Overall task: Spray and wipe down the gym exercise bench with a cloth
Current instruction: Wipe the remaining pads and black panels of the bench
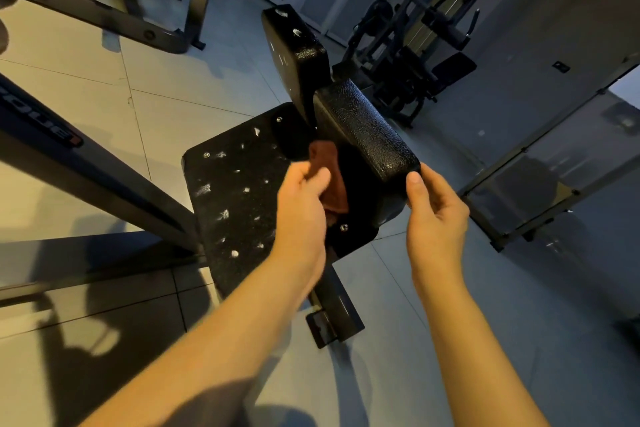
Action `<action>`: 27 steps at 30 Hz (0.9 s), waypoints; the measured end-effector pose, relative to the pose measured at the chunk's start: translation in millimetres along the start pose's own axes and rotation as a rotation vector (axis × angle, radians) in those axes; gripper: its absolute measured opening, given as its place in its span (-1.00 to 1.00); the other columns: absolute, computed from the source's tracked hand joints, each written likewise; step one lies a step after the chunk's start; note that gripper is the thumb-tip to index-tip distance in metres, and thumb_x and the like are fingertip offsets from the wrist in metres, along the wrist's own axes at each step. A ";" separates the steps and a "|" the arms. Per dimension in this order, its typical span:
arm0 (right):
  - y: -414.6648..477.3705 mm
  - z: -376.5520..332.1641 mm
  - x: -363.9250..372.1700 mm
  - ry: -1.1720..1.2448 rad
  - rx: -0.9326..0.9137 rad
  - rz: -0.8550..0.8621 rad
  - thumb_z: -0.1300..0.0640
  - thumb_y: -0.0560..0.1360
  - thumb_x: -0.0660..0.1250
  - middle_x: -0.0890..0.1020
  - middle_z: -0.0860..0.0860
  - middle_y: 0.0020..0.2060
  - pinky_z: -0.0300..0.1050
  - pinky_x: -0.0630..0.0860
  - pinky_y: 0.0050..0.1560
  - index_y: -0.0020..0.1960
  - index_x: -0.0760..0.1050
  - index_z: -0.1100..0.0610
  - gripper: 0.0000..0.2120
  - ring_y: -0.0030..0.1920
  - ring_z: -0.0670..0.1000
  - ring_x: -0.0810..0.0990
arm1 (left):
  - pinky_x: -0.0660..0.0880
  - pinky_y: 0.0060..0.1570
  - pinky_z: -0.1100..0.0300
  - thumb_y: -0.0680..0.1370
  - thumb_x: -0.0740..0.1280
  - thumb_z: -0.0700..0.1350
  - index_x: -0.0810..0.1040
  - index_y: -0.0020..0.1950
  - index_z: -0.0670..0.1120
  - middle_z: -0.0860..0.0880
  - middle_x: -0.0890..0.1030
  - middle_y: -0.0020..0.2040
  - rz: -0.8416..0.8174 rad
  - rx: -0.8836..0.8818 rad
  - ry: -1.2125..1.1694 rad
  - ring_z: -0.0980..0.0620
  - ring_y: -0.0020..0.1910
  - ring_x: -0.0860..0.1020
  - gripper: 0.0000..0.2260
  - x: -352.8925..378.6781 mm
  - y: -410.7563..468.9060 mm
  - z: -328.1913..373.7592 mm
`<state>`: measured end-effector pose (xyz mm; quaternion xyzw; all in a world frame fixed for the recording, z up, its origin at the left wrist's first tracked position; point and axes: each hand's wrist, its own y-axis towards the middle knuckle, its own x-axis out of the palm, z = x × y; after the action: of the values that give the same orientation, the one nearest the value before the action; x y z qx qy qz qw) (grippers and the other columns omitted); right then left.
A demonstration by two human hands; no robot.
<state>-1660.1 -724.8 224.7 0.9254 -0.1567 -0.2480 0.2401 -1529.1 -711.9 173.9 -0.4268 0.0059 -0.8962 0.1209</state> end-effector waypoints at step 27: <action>-33.0 23.7 -37.4 0.589 0.484 -0.564 0.15 0.46 0.42 0.66 0.19 0.24 0.07 0.56 0.30 0.38 0.52 0.21 -0.50 0.26 0.16 0.64 | 0.49 -0.07 0.06 0.57 0.24 -0.17 0.52 -0.17 -0.05 -0.03 0.57 -0.21 -0.494 -0.278 0.662 -0.02 -0.19 0.56 -0.86 -3.1 -14.5 82.1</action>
<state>-1698.1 -690.6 203.8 0.9921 0.1222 0.0131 -0.0249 -1467.3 -689.6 225.4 -0.1172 0.0626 -0.9774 -0.1643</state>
